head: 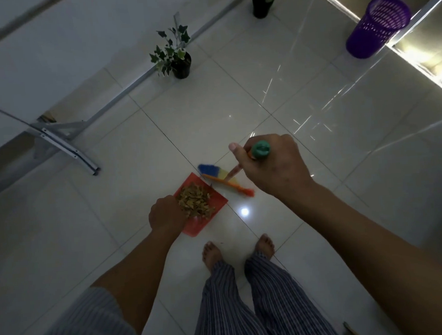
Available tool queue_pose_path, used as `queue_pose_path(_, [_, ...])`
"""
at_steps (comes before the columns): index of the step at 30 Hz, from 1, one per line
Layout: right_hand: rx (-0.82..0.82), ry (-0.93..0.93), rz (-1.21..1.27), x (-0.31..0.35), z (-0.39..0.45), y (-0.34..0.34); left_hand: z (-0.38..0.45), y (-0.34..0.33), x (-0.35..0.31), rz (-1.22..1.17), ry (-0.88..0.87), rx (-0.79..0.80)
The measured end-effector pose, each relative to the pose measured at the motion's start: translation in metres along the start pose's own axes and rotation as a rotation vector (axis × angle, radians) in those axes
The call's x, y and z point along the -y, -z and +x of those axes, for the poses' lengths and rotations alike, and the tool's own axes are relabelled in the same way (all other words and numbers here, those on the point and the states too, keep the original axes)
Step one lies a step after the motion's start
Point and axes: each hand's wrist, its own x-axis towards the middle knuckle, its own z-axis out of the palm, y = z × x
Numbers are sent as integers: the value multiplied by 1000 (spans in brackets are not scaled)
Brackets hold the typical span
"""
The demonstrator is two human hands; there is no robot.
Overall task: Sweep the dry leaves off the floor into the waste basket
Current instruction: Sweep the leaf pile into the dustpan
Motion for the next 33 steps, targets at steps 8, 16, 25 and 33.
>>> queue_pose_path(8, [31,4,-5,42,10,16,11,6,23,-10,-5,22])
queue_pose_path(16, [-153,37,-44,52,21,27,8,17,42,-7,-8,11])
queue_pose_path(25, [5,18,-51,51,-9,-22,4,11,42,12,5,40])
queue_pose_path(33, [25,31,0,63,-3,-3,0,4,50,6,4,38])
